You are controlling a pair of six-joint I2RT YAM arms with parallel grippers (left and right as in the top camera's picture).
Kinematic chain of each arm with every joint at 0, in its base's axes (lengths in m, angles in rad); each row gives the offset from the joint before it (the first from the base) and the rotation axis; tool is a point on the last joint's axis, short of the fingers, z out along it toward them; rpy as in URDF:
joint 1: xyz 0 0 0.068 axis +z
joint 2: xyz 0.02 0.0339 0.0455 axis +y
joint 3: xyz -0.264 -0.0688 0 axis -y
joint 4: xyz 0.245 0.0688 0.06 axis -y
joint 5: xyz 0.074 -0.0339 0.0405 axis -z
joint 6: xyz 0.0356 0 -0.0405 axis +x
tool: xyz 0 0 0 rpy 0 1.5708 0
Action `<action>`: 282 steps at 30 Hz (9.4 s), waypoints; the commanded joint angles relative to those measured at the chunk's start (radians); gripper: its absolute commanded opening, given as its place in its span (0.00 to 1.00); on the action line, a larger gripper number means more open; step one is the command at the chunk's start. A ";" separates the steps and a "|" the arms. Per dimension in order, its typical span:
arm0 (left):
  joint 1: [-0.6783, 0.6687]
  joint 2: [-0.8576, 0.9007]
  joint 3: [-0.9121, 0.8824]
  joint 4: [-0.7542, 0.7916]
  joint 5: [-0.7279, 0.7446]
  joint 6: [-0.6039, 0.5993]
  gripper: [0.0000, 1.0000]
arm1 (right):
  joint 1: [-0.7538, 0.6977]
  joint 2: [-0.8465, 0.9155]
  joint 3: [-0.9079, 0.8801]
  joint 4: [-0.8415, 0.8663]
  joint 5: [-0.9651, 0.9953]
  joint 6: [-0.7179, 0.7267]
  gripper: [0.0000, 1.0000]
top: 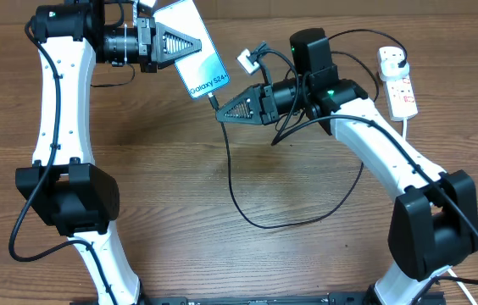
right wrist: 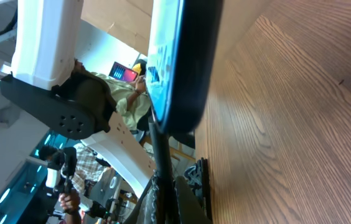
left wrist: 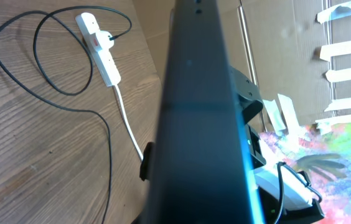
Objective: Plug charger to phone and switch on socket
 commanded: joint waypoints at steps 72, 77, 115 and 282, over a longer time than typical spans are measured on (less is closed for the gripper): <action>-0.039 -0.027 0.008 0.000 0.015 0.026 0.04 | -0.011 -0.024 0.011 -0.025 0.014 -0.028 0.04; -0.039 -0.027 0.008 0.000 0.016 0.026 0.04 | -0.011 -0.024 0.011 -0.023 0.016 -0.021 0.04; -0.057 -0.027 0.008 0.011 0.034 0.035 0.04 | -0.047 -0.024 0.011 0.055 0.021 0.047 0.04; -0.061 -0.027 0.008 0.008 0.039 0.034 0.04 | -0.021 -0.024 0.011 -0.030 -0.061 0.053 0.04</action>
